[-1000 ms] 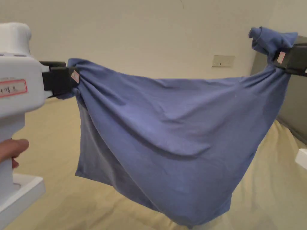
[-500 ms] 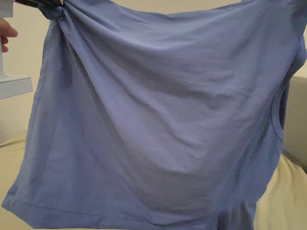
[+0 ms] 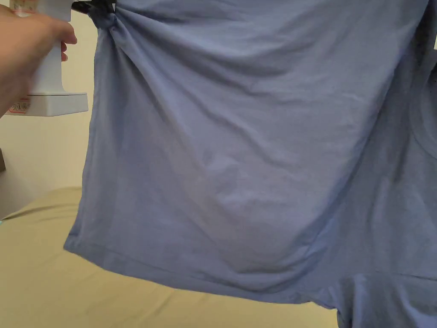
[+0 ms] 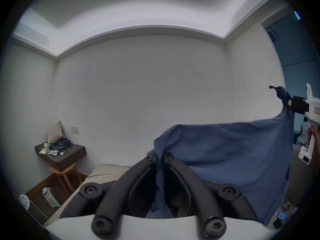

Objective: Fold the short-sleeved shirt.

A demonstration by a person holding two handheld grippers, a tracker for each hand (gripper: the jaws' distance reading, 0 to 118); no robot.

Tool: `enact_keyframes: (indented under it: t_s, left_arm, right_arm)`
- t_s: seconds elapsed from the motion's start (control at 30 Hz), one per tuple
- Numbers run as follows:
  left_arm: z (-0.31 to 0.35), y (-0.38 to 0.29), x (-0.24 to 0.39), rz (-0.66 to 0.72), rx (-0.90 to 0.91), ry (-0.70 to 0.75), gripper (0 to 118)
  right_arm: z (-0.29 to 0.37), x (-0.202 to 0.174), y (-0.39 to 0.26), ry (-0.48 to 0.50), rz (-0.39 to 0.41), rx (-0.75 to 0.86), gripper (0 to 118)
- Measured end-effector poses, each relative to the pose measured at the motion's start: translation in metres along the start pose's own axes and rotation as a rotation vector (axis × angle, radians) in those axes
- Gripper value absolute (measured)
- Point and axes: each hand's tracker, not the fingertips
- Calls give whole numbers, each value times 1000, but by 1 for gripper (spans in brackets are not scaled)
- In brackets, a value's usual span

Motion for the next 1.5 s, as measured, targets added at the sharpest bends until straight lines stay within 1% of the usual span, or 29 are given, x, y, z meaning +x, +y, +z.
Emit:
enact_keyframes:
  t_s: [0.1,0.2,0.27,0.33,0.37,0.47,0.53,0.6,0.67,0.77,0.8,0.9,1.0,1.03,1.1,1.2,1.23,1.27,1.37,1.43,1.5]
  left_arm:
    - [-29,-46,0,-3,-54,-18,5]
    - [-61,-102,3,-23,-89,-2,5]
    - [-80,-137,6,-40,-126,4,5]
    - [-99,-175,9,-45,-196,-3,5]
    - [-105,-192,10,-38,-196,0,5]
    - [-114,-245,13,4,-255,-1,5]
    - [-124,-275,14,35,-319,-2,5]
    - [-129,-296,14,45,-352,-3,5]
    - [-131,-308,14,38,-363,1,5]
    - [-122,-316,16,12,-370,-2,5]
    - [-116,-320,15,7,-368,-6,5]
    - [-83,-338,11,31,-346,-37,5]
    - [-28,-373,9,48,-341,-71,5]
    - [-5,-389,11,53,-342,-69,5]
    - [38,-417,11,69,-351,-80,5]
    - [99,-454,13,92,-397,-84,5]
    - [120,-465,12,113,-417,-88,5]
    - [130,-474,8,121,-426,-89,5]
    - [185,-490,12,127,-457,-84,5]
    - [221,-498,13,111,-492,-80,5]
    - [256,-505,15,111,-512,-79,5]
  right_arm:
    - [-17,-10,-31,6,22,-21,6]
    - [-41,-20,-72,21,47,-66,6]
    - [-53,-27,-106,41,53,-111,6]
    - [-63,-35,-150,53,87,-180,6]
    - [-66,-38,-172,58,85,-208,6]
    - [-76,-42,-253,103,4,-324,6]
    - [-81,-48,-304,94,-18,-412,6]
    - [-85,-51,-342,96,-19,-468,6]
    - [-87,-53,-368,101,-28,-516,6]
    - [-74,-52,-388,111,-69,-530,6]
    - [-69,-51,-393,113,-69,-531,6]
    - [-28,-45,-407,154,-86,-524,6]
    - [29,-38,-435,197,-151,-546,6]
    - [52,-36,-447,205,-144,-578,6]
    - [95,-34,-471,206,-156,-597,6]
    - [167,-26,-502,208,-222,-647,6]
    - [190,-25,-509,191,-219,-644,6]
    - [211,-23,-513,185,-217,-655,6]
    - [273,-12,-520,164,-249,-675,6]
    - [315,-6,-518,138,-237,-686,6]
    - [349,2,-515,140,-250,-715,6]
